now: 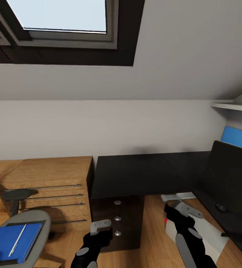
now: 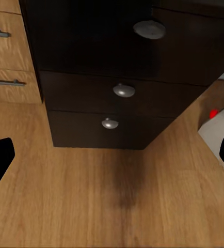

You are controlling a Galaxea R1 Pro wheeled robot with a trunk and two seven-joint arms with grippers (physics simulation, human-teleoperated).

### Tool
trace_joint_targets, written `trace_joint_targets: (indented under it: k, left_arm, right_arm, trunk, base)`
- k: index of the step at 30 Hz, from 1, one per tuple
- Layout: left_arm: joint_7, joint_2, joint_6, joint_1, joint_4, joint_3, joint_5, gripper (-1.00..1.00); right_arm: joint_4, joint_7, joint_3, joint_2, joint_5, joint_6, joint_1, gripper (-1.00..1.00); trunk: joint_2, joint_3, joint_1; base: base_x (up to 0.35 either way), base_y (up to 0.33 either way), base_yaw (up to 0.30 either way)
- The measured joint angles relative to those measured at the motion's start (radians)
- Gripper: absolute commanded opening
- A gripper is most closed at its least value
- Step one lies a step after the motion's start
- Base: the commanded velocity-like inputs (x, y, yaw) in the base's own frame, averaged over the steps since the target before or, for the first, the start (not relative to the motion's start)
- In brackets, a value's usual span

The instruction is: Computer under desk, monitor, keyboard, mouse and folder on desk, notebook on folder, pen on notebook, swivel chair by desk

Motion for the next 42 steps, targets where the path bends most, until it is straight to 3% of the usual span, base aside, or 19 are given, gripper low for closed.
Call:
trace_joint_targets:
  k: [7, 13, 20, 29, 42]
  left_arm:
    - [-0.004, 0.0, -0.018, 0.0, -0.003, -0.004, 0.002, 1.0]
    - [-0.002, 0.001, -0.02, 0.0, -0.039, -0.034, 0.004, 1.0]
    - [0.0, 0.003, -0.02, 0.0, -0.051, -0.045, 0.003, 1.0]
    - [0.0, 0.003, -0.02, 0.0, -0.052, -0.046, 0.003, 1.0]
    - [0.0, 0.005, -0.021, 0.0, -0.052, -0.046, 0.003, 1.0]
  right_arm:
    - [0.024, -0.001, -0.002, 0.0, 0.073, -0.068, 0.0, 1.0]
    - [0.072, -0.002, -0.006, -0.001, 0.123, -0.162, 0.0, 1.0]
    - [0.151, -0.003, -0.009, -0.021, 0.134, -0.275, -0.003, 1.0]
    - [0.166, 0.001, -0.009, -0.037, 0.135, -0.295, -0.003, 1.0]
    - [0.187, 0.005, -0.009, -0.053, 0.137, -0.328, -0.003, 1.0]
  trunk:
    - [0.0, 0.003, 0.0]
    - [0.0, 0.004, 0.0]
    - [0.0, 0.004, 0.0]
    - [0.0, 0.004, 0.0]
    - [0.0, 0.004, 0.0]
  base:
    - [0.0, 0.0, -0.043]
    - [0.0, 0.0, -0.006]
    - [0.0, 0.0, 0.0]
    - [0.0, 0.0, -0.067]
    - [0.0, 0.0, -0.231]
